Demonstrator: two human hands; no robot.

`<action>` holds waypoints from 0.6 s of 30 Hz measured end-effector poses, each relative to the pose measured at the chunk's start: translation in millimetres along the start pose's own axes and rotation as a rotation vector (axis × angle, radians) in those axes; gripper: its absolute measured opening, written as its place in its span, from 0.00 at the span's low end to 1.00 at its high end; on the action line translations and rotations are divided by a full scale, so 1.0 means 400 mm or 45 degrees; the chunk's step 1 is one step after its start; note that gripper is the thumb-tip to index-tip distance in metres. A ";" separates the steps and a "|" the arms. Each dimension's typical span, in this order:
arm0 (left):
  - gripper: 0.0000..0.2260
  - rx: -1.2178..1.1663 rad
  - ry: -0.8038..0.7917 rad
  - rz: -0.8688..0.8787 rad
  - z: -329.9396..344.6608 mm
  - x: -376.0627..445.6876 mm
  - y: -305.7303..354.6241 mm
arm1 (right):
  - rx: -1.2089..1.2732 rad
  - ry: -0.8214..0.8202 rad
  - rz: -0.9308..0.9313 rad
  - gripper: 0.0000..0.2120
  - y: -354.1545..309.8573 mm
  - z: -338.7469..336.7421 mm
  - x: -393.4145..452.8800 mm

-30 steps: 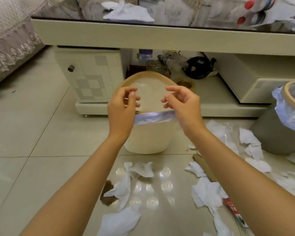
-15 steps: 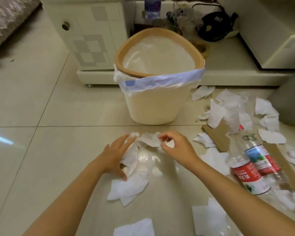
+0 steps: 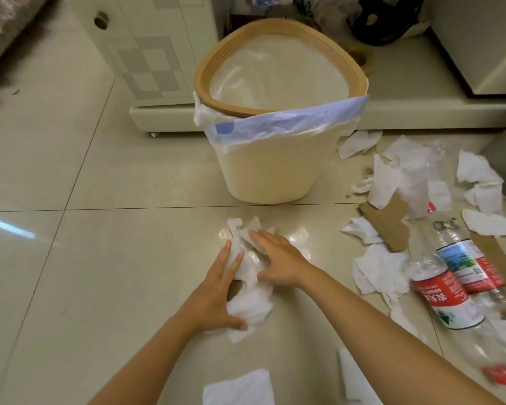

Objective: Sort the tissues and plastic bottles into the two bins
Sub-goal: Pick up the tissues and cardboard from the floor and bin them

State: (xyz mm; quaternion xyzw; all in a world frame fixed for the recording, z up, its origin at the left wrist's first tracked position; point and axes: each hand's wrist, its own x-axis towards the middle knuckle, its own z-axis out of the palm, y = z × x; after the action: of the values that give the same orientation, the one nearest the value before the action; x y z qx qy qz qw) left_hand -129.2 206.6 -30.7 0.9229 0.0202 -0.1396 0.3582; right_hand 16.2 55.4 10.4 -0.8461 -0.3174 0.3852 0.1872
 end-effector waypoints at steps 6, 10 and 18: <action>0.62 -0.116 0.255 0.012 -0.041 0.099 -0.001 | -0.006 -0.022 -0.041 0.38 0.005 0.010 -0.003; 0.55 -0.072 0.087 0.035 -0.044 0.169 0.002 | 0.198 -0.115 -0.011 0.31 0.011 0.013 -0.024; 0.16 -0.150 0.302 0.070 0.011 0.216 0.070 | 0.500 0.284 -0.021 0.23 0.077 -0.014 -0.083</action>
State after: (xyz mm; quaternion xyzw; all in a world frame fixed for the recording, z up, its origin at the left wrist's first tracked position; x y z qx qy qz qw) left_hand -43.7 177.7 -39.0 0.9105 0.0452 -0.0183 0.4106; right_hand 15.8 10.2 14.2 -0.8281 -0.2207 0.3422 0.3854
